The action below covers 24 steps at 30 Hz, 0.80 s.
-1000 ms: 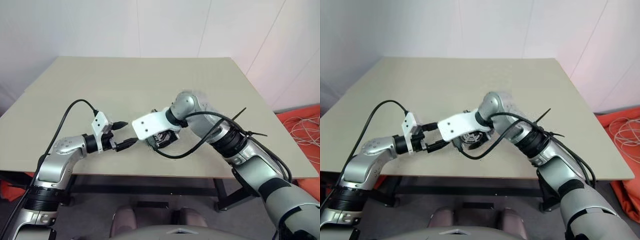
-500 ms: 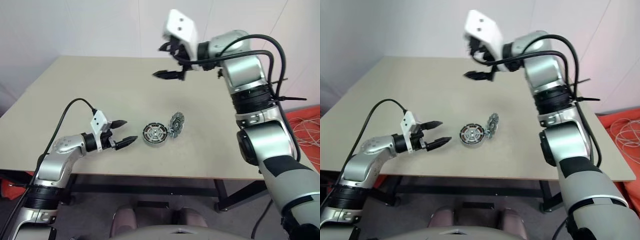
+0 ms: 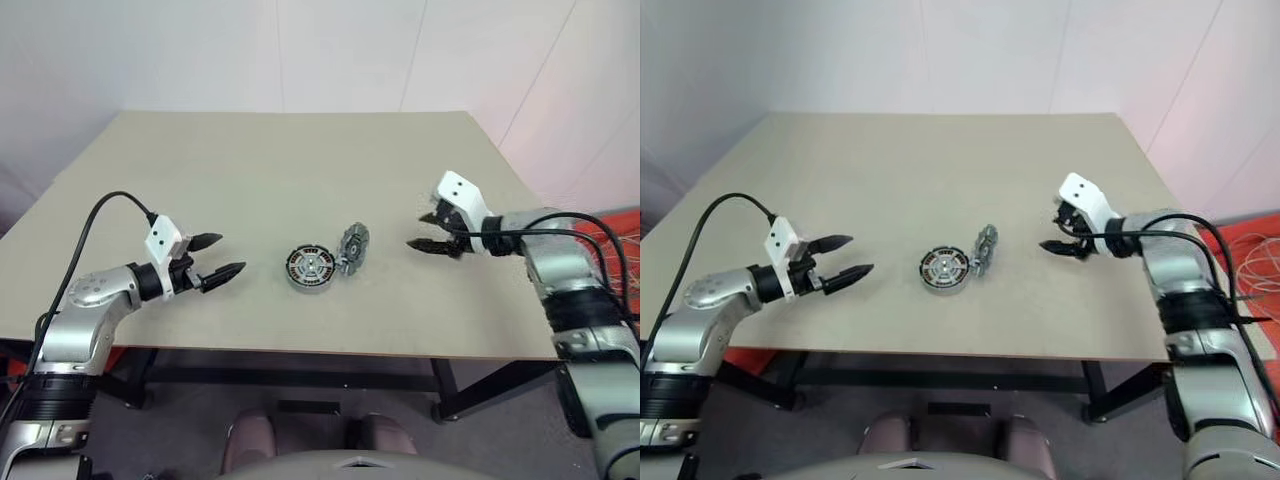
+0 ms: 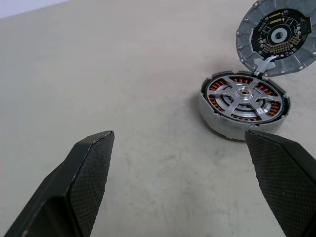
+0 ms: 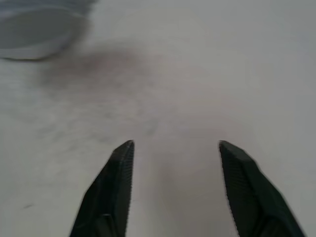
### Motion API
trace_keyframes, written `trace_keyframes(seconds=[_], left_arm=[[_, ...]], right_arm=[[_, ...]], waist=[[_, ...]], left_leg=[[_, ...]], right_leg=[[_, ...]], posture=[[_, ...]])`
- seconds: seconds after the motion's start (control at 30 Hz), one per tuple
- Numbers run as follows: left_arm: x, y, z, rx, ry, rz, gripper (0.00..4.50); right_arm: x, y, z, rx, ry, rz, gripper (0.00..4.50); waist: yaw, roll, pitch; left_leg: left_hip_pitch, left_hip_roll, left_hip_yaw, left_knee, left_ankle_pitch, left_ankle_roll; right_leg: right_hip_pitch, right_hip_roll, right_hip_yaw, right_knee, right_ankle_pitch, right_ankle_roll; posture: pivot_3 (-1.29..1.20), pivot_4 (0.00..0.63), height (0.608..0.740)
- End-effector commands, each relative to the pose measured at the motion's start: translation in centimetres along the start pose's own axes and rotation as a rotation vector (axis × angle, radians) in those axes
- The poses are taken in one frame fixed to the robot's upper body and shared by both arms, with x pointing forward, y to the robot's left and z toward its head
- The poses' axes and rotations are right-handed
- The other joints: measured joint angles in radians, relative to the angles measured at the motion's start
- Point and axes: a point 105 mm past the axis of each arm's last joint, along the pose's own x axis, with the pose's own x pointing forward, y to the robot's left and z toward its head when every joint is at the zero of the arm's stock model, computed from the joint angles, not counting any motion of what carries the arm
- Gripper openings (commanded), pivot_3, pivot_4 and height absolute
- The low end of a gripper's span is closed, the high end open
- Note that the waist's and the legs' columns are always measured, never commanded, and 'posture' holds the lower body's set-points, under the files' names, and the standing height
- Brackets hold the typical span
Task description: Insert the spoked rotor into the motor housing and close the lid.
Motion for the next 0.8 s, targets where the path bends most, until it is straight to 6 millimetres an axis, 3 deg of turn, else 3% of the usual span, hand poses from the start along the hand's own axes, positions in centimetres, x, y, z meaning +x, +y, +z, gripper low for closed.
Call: trace_keyframes(seconds=[0.03,0.2,0.53,0.8], left_arm=[[-0.5,0.6,0.8,0.034,-0.025,0.031,4.50],[-0.3,0.6,0.7,0.037,-0.027,0.039,4.50],[-0.4,0.3,0.7,0.032,-0.031,0.047,4.50],[-0.1,-0.1,0.9,0.032,-0.035,0.036,4.50]], right_arm=[[-0.1,1.9,1.6,-0.046,-0.053,0.100,1.74],[0.7,3.7,2.0,-0.018,-0.110,0.183,0.03],[3.3,4.8,4.5,-0.077,-0.203,0.208,0.03],[4.4,5.5,8.4,-0.142,-0.299,0.244,0.03]], waist=[[0.001,0.000,0.000],[0.012,0.000,0.000],[0.014,0.000,0.000],[0.013,0.000,0.000]], left_leg=[[0.001,0.000,0.000,0.000,0.000,0.000],[0.002,-0.001,0.000,0.002,0.000,0.000],[0.001,-0.001,0.000,0.001,0.000,0.000],[0.001,-0.001,-0.001,0.001,0.000,0.000]], right_leg=[[0.001,0.000,0.000,0.000,0.000,0.000],[0.003,-0.001,0.000,-0.001,0.000,0.001],[0.002,-0.001,0.000,0.000,0.000,0.000],[0.002,-0.001,0.000,0.000,0.000,0.000]], posture=[[0.00,0.000,0.740],[0.00,0.000,0.740],[0.00,0.000,0.740],[0.00,0.000,0.740]])
